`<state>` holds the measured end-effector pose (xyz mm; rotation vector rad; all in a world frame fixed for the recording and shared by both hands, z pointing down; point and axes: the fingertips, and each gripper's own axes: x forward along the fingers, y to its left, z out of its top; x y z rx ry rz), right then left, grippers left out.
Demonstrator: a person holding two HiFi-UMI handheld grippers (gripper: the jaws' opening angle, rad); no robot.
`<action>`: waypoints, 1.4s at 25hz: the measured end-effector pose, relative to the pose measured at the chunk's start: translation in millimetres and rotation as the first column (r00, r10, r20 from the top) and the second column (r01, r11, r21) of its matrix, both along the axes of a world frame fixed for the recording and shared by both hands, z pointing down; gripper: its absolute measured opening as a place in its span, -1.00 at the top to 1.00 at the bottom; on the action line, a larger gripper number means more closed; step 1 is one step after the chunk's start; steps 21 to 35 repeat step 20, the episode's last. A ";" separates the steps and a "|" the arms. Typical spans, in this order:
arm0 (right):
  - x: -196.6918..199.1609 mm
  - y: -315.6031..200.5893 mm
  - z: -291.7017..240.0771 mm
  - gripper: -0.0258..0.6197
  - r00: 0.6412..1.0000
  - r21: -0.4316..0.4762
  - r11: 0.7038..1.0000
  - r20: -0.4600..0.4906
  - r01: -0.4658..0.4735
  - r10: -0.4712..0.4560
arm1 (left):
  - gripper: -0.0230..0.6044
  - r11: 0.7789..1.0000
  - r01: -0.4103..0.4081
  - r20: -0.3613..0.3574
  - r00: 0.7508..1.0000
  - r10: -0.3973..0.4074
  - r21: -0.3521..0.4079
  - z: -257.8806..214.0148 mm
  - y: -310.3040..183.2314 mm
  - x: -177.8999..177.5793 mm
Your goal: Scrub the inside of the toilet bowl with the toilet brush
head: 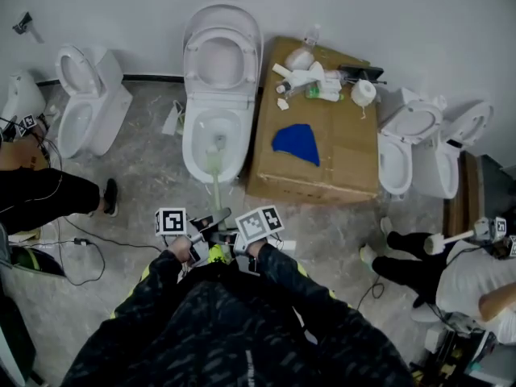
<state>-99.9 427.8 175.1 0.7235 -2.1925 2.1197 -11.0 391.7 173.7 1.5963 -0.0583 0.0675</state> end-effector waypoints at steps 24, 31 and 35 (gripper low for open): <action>-3.1 31.2 -2.4 0.81 0.975 0.019 0.976 -0.030 0.219 -0.218 | 0.59 0.993 0.122 -0.019 0.992 -0.122 0.006 -6.5 16.8 -6.2; -3.1 31.2 -2.4 0.81 0.975 0.019 0.976 -0.030 0.219 -0.218 | 0.59 0.993 0.122 -0.019 0.992 -0.122 0.006 -6.5 16.8 -6.2; -3.1 31.2 -2.4 0.81 0.975 0.019 0.976 -0.030 0.219 -0.218 | 0.59 0.993 0.122 -0.019 0.992 -0.122 0.006 -6.5 16.8 -6.2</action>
